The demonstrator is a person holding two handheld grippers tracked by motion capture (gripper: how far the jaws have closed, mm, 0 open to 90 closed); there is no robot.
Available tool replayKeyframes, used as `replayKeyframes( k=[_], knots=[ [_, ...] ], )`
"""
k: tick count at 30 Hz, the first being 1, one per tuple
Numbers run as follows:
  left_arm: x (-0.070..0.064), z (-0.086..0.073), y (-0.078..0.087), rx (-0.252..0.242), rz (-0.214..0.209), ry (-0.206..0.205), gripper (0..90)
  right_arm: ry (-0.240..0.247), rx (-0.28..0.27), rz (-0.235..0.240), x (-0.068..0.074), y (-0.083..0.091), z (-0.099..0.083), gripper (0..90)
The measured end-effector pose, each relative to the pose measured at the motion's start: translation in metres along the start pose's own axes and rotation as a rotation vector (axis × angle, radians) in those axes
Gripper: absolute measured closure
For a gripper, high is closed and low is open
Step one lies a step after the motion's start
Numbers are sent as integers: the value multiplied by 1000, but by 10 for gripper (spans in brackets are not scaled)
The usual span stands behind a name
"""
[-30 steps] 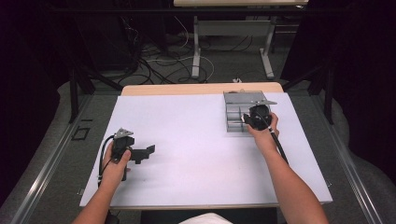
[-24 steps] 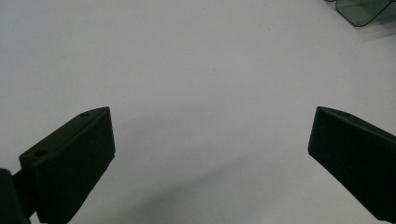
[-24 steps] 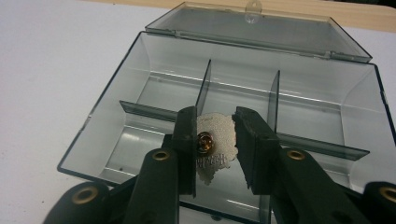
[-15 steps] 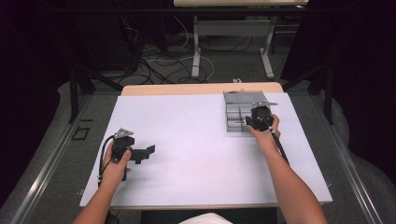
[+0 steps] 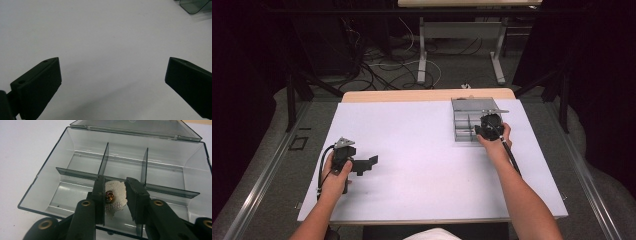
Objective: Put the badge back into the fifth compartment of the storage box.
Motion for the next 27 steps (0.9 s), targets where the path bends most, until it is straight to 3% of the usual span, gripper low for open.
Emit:
replayKeyframes(
  k=[15,27],
  knots=[
    [1,0,0,3,2,4,9,-6,-18,17,3,2,2,575],
    [0,-1,0,-2,3,5,9,-16,-43,87,6,5,4,351]
  ],
)
Point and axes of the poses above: each handheld gripper's, and its own axes: y roughly backward along the jaws, z roughly out of its top, x roughly to its left, the point moved 1 cm from there along -y, roughly forward along the jaws, and after that the axes turned 15 degrees about y, right-handed, at the moved point
